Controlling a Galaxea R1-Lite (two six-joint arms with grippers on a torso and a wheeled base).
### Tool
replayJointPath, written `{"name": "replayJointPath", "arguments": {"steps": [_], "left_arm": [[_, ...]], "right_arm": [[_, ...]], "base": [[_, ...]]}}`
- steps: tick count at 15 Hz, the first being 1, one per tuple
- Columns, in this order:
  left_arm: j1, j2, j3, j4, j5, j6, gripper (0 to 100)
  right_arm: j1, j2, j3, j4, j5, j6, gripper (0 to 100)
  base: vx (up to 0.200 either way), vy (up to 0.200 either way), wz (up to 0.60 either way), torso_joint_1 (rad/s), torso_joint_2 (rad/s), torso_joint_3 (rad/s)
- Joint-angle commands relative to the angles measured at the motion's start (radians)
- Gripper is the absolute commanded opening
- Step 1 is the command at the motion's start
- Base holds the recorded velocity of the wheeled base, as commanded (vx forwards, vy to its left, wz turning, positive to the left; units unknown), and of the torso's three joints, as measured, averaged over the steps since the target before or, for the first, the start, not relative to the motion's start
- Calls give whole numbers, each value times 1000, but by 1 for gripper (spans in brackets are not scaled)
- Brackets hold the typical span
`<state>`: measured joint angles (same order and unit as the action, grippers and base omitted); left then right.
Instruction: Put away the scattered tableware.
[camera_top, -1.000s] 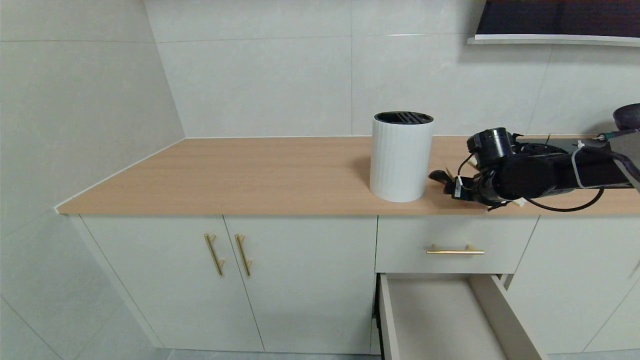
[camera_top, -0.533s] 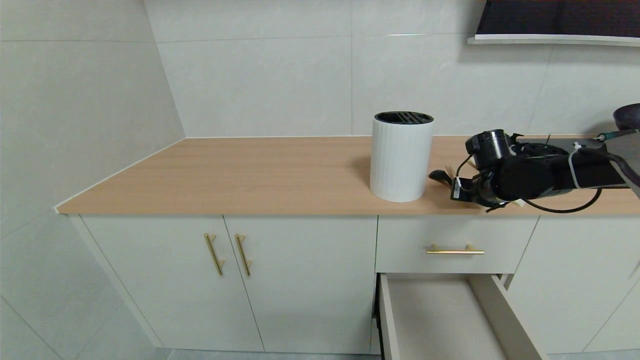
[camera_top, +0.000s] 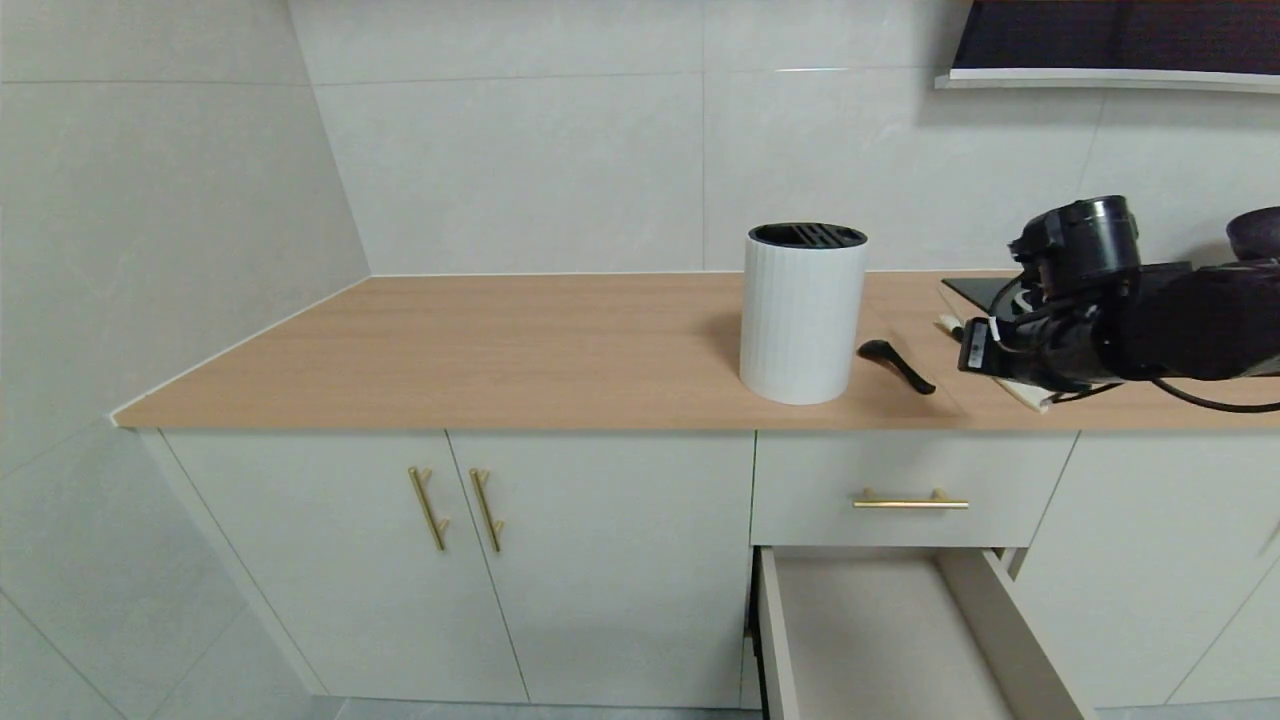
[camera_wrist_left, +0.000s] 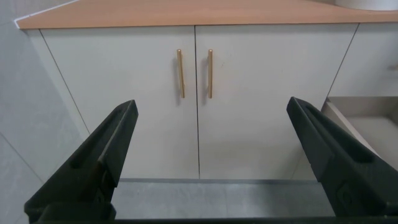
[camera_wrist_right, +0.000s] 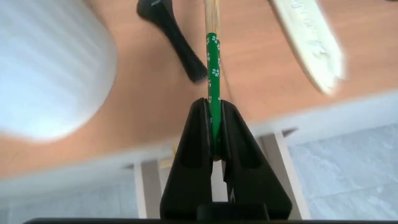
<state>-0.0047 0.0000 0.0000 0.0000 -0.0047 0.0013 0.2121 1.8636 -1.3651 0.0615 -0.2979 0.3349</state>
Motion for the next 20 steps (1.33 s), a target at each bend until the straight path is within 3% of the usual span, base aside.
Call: {"name": "replayJointPath", "arguments": {"steps": [1, 3, 7, 10, 20], "left_arm": [[0, 0, 0, 0, 0, 0, 100], [0, 0, 0, 0, 0, 0, 100], [0, 0, 0, 0, 0, 0, 100], [0, 0, 0, 0, 0, 0, 100], [0, 0, 0, 0, 0, 0, 100]], "right_arm": [[1, -228, 158, 9, 75, 0, 0], [1, -359, 227, 127, 207, -2, 0], [0, -483, 190, 397, 385, -48, 0], [-5, -445, 135, 615, 404, -134, 0], [50, -109, 150, 621, 433, -132, 0]], "base": [[0, 0, 0, 0, 0, 0], [0, 0, 0, 0, 0, 0], [0, 0, 0, 0, 0, 0], [0, 0, 0, 0, 0, 0], [0, 0, 0, 0, 0, 0]]}}
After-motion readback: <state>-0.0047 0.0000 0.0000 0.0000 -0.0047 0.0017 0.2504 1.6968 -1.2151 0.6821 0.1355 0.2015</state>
